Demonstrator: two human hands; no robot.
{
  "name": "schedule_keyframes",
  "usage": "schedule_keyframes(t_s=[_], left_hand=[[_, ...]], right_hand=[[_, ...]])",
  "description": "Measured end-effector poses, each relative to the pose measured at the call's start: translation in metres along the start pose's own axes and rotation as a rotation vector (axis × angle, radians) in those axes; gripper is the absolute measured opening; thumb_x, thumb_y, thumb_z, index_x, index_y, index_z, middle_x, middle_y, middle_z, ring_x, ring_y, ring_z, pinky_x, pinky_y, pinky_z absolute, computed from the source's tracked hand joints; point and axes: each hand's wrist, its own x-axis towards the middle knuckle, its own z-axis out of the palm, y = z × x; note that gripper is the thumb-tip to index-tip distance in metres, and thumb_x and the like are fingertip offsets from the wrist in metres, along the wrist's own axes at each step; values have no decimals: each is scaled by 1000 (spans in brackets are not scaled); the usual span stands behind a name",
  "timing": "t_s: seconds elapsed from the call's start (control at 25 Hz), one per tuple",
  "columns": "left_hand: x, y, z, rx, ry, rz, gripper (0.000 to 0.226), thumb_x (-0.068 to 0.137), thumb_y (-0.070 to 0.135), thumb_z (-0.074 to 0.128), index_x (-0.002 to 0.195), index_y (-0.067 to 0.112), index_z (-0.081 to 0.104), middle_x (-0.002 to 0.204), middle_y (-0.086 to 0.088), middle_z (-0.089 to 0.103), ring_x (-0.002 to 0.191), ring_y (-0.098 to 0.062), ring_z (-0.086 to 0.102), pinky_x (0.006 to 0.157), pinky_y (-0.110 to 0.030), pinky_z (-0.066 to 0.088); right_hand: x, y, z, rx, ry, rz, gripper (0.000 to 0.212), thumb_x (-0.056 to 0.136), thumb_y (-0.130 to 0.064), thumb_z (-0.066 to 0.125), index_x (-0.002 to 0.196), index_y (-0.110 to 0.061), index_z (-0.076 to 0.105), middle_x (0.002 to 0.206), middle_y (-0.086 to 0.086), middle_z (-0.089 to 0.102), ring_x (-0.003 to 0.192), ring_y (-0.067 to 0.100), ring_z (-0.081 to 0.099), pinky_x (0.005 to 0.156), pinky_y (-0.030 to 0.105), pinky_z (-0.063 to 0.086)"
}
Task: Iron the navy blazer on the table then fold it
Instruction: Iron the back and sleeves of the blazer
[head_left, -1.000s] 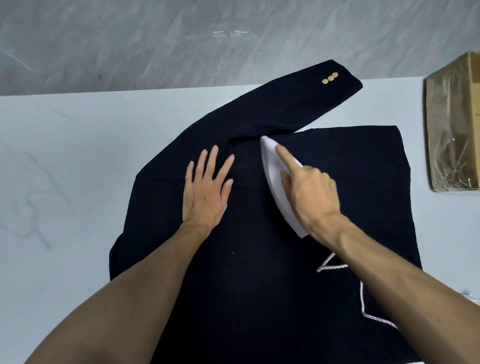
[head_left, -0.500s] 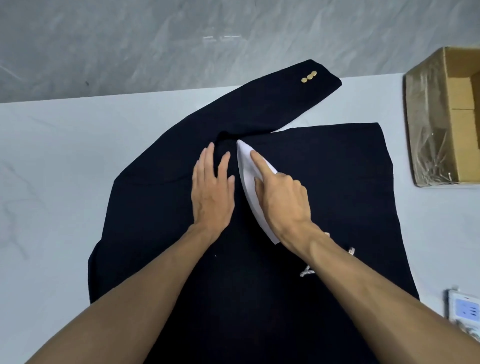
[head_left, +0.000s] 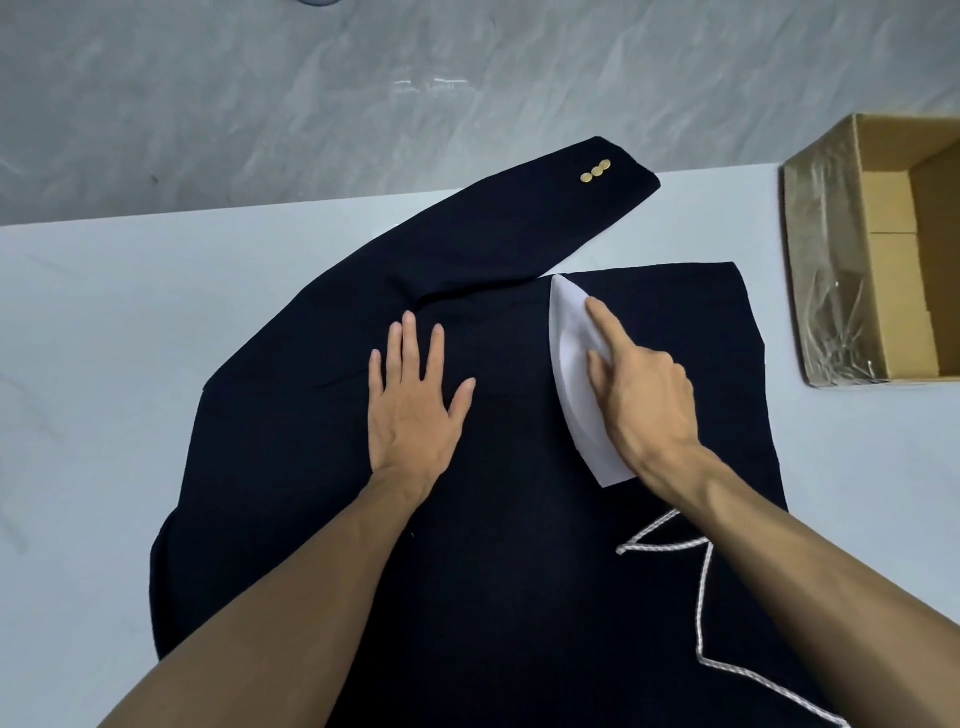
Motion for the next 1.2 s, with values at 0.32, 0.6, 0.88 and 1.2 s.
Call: schedule_keyframes(t_s=[0.32, 0.6, 0.88, 1.2], left_hand=[[-4, 1, 2, 18, 19, 278, 59, 105, 44, 13, 157, 20, 3, 166, -3, 5, 153, -22, 4, 124, -44, 5], [-2, 3, 5, 19, 8, 240, 62, 104, 49, 11, 157, 18, 9, 166, -5, 7, 153, -21, 6, 124, -43, 9], [6, 40, -14, -132, 133, 144, 52, 104, 33, 27, 148, 8, 40, 156, -12, 36, 144, -25, 32, 120, -40, 24], [30, 81, -1, -42, -3, -43, 65, 104, 50, 12, 158, 14, 7, 166, -8, 8, 153, -22, 3, 125, -43, 9]], right_hand=[[-9, -37, 25, -106, -43, -143, 60, 102, -21, 38, 151, -43, 13, 63, 0, 43, 55, 24, 48, 55, 35, 37], [14, 19, -3, -89, -12, -5, 53, 103, -29, 33, 151, -45, 18, 66, 0, 44, 62, 26, 44, 62, 35, 32], [7, 8, 3, -84, -80, -228, 57, 101, -23, 38, 150, -45, 17, 62, -2, 41, 57, 22, 47, 57, 34, 34], [41, 56, -12, -121, 35, -123, 61, 101, -16, 37, 152, -43, 15, 61, 0, 41, 50, 20, 38, 53, 33, 27]])
